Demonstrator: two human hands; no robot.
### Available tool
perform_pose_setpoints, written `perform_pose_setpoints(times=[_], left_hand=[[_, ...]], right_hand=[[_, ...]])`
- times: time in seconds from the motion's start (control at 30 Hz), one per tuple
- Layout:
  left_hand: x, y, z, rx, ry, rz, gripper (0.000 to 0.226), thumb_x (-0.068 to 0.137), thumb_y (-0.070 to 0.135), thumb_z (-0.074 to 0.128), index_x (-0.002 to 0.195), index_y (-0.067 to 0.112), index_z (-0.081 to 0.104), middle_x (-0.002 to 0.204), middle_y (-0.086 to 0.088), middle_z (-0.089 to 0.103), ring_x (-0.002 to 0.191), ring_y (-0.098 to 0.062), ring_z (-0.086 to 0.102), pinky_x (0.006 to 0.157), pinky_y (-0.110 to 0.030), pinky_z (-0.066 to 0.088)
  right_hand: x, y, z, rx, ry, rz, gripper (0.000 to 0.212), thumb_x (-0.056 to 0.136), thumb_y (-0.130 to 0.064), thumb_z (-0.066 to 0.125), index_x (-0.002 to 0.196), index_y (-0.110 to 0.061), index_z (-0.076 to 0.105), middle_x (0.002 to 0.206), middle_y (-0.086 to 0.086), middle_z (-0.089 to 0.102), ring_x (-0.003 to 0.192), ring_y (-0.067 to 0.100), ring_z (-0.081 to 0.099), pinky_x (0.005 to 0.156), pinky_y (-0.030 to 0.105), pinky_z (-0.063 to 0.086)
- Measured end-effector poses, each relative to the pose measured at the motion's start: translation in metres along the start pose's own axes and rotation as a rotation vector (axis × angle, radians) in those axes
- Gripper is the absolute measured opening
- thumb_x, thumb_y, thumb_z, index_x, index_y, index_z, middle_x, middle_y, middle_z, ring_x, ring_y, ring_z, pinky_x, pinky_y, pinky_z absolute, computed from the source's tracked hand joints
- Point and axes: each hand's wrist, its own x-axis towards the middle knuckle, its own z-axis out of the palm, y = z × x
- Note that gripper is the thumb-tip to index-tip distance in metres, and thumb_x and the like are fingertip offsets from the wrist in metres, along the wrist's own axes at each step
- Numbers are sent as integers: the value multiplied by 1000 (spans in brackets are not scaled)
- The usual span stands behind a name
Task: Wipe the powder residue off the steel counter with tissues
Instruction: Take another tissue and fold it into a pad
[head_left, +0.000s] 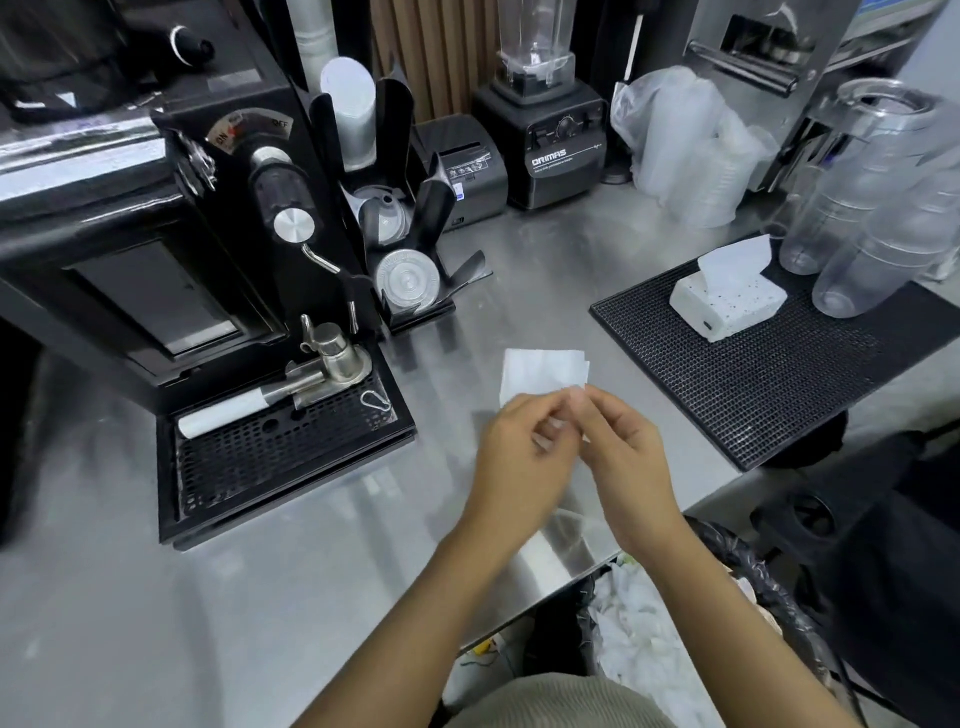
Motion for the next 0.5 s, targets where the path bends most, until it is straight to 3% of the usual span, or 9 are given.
perform_pose_setpoints(times=[0.07, 0.1, 0.17, 0.23, 0.3, 0.37, 0.43, 0.5], left_hand=[[-2, 0, -1, -63, -191, -59, 25, 90, 6, 57, 105, 21, 70, 93, 0, 65, 77, -2, 57, 69, -10, 42], [-3, -1, -4, -127, -184, -92, 29, 90, 3, 56, 106, 23, 70, 94, 0, 67, 78, -3, 58, 71, -12, 44], [0, -5, -13, -243, 8, -171, 32, 89, 1, 59, 108, 24, 69, 97, 3, 68, 80, -4, 58, 74, -13, 46], [5, -13, -23, -233, 143, -302, 35, 85, 14, 70, 117, 26, 62, 106, 8, 62, 86, -3, 58, 76, -11, 46], [11, -22, -31, -291, 18, -492, 58, 75, 34, 80, 126, 30, 53, 114, 9, 61, 101, -5, 59, 86, -20, 47], [13, -27, -36, -408, -187, -644, 62, 68, 43, 82, 124, 28, 58, 114, 2, 68, 103, -14, 64, 90, -30, 43], [11, -29, -38, -536, -285, -702, 46, 73, 37, 77, 114, 17, 67, 109, -8, 71, 96, -21, 66, 89, -36, 46], [11, -31, -37, -652, -285, -722, 47, 75, 26, 75, 115, 4, 66, 111, -20, 69, 100, -33, 65, 95, -50, 48]], right_hand=[[1, 1, 0, 128, 32, 46, 25, 92, -22, 64, 104, 0, 67, 93, 17, 70, 89, 27, 68, 81, 39, 55], [2, 0, -2, 173, 62, 71, 24, 91, -17, 65, 107, 1, 66, 91, 15, 70, 86, 24, 67, 77, 36, 54], [5, 0, -8, 250, 82, 127, 25, 88, -4, 64, 113, 1, 64, 95, 14, 72, 84, 24, 69, 71, 32, 57], [5, -2, -12, 257, 58, 151, 29, 86, 5, 62, 115, 1, 64, 104, 14, 72, 83, 23, 71, 66, 29, 58], [5, -1, -14, 248, 47, 166, 34, 83, 5, 63, 117, 2, 64, 114, 17, 70, 88, 26, 71, 70, 32, 60], [5, 1, -14, 271, 39, 193, 38, 78, 1, 67, 116, 2, 65, 117, 22, 68, 93, 30, 69, 77, 39, 61], [5, 2, -14, 285, 25, 224, 41, 75, -1, 67, 115, 3, 64, 117, 25, 66, 94, 31, 69, 79, 41, 61], [4, 0, -13, 288, -9, 247, 43, 76, -4, 68, 118, 5, 63, 119, 26, 65, 95, 31, 69, 77, 40, 61]])
